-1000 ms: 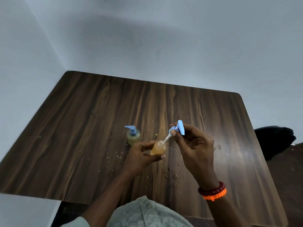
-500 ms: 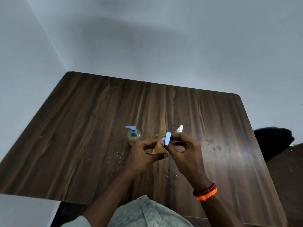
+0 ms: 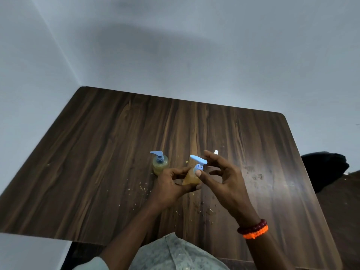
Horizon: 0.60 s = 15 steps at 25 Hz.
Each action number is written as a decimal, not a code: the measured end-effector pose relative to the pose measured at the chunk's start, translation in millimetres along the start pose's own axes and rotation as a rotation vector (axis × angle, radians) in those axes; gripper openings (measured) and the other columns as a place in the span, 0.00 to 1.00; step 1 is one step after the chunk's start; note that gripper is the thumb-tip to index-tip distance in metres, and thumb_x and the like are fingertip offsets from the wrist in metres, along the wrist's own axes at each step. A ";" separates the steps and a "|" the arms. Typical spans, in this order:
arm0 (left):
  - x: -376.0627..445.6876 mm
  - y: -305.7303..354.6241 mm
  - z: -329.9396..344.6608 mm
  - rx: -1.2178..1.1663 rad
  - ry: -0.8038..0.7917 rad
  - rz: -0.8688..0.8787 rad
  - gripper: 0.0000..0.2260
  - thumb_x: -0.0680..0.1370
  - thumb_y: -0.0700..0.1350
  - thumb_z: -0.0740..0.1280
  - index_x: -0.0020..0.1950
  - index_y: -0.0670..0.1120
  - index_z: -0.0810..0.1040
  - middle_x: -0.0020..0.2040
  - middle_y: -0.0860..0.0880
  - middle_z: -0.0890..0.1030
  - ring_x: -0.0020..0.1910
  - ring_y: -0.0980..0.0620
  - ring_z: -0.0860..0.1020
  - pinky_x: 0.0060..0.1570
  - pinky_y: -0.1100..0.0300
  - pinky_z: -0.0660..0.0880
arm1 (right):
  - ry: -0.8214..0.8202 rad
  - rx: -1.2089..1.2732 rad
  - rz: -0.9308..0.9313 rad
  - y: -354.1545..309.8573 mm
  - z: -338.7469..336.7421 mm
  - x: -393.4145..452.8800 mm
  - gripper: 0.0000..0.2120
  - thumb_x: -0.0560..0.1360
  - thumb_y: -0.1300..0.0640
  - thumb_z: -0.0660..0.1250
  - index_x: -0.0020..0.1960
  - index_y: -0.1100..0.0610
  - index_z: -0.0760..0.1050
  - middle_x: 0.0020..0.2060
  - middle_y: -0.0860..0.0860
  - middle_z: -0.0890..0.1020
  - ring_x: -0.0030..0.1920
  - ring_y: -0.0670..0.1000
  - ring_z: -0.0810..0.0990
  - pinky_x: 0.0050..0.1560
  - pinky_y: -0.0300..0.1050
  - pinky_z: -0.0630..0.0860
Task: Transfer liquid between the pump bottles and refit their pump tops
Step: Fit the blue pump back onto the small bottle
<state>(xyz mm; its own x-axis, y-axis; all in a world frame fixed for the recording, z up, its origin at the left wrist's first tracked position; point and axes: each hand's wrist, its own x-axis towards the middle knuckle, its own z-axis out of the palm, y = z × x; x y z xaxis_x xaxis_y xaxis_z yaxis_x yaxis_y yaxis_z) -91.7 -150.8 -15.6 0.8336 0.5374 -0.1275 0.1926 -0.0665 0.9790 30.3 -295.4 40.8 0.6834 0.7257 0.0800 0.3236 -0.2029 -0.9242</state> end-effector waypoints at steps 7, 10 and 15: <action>-0.2 1.9 0.6 -0.013 -0.047 -0.001 0.21 0.72 0.45 0.82 0.64 0.55 0.86 0.60 0.58 0.88 0.62 0.56 0.84 0.62 0.41 0.83 | 0.040 -0.048 0.038 0.3 7.0 -2.6 0.25 0.67 0.35 0.75 0.61 0.39 0.76 0.54 0.38 0.82 0.56 0.39 0.80 0.54 0.36 0.80; -1.2 0.3 -0.3 -0.006 -0.032 0.015 0.22 0.71 0.46 0.83 0.65 0.53 0.86 0.61 0.57 0.88 0.63 0.56 0.84 0.63 0.41 0.83 | 0.034 -0.071 0.035 5.3 8.3 -2.7 0.20 0.69 0.35 0.75 0.56 0.43 0.81 0.53 0.41 0.83 0.55 0.41 0.81 0.53 0.45 0.80; 0.1 -1.7 0.7 -0.020 -0.041 0.022 0.23 0.70 0.52 0.81 0.65 0.52 0.86 0.60 0.55 0.88 0.62 0.53 0.85 0.61 0.40 0.83 | 0.005 0.066 0.096 4.4 10.0 -4.3 0.28 0.65 0.35 0.77 0.61 0.42 0.78 0.55 0.39 0.83 0.57 0.42 0.82 0.54 0.46 0.82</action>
<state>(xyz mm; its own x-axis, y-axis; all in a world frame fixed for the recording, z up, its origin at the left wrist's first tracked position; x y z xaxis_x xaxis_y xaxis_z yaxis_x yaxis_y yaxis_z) -91.6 -151.3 -17.4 0.8583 0.5008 -0.1119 0.1637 -0.0605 0.9847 22.2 -292.7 32.6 0.7126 0.7016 -0.0080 0.2128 -0.2270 -0.9504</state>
